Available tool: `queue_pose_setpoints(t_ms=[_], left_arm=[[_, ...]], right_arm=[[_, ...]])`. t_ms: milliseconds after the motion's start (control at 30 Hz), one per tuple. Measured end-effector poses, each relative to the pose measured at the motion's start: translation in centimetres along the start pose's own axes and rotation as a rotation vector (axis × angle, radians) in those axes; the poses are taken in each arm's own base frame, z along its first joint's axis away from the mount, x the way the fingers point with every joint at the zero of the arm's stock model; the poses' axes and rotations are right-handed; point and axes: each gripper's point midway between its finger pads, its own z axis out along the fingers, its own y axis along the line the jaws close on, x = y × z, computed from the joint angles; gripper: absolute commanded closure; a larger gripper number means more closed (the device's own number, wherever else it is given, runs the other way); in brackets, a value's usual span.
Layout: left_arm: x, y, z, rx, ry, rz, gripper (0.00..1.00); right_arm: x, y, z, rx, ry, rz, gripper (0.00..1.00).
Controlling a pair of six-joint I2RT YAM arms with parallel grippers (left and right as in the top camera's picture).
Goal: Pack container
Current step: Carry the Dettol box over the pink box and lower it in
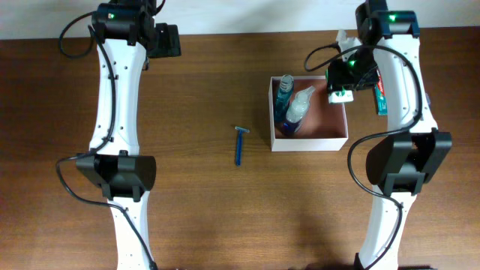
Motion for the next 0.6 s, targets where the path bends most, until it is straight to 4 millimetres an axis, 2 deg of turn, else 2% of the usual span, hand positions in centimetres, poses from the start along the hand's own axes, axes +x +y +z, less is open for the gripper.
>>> queue_pose_setpoints(t_ms=[233,600], left_arm=[[0.0,0.0,0.0,0.000,0.000,0.000,0.01],[0.0,0.0,0.0,0.000,0.000,0.000,0.01]], right_arm=[[1.3,0.1,1.8,-0.019,0.066,0.014,0.49],[1.0,0.2,2.2,-0.035,0.052,0.013,0.49]])
